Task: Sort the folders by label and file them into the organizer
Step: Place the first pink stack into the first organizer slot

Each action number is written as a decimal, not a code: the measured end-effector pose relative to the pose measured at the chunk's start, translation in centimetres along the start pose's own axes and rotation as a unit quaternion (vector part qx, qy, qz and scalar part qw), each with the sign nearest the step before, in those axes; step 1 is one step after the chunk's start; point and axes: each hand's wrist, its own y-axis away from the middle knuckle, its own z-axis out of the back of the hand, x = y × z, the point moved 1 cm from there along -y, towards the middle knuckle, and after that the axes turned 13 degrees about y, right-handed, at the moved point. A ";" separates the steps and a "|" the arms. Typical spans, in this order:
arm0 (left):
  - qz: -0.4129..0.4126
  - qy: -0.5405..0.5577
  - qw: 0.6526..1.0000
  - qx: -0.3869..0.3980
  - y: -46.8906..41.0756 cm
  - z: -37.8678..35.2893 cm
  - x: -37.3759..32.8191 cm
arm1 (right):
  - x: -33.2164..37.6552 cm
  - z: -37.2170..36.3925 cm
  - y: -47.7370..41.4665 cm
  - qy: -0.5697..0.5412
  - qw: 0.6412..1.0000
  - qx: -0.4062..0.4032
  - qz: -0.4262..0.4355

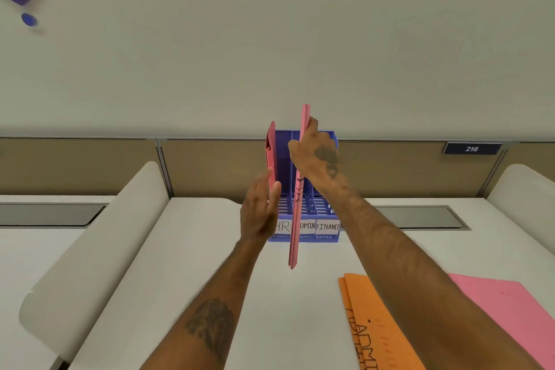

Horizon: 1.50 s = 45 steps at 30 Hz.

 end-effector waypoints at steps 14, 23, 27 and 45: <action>0.025 -0.294 0.919 0.260 -13.7 -1.8 8.2 | 0.9 -4.5 -7.4 -0.076 0.984 -0.121 0.109; -0.017 -0.227 0.947 0.225 -13.9 -2.3 10.3 | -0.4 -10.7 -8.4 -0.065 0.988 -0.103 0.095; -0.016 -0.227 0.950 0.213 -13.7 -1.9 10.2 | -1.2 -13.1 -8.1 -0.073 0.990 -0.070 0.095; 0.018 -0.220 0.955 0.198 -13.2 -1.6 9.6 | -2.0 -19.2 -6.3 -0.069 0.985 0.151 -0.040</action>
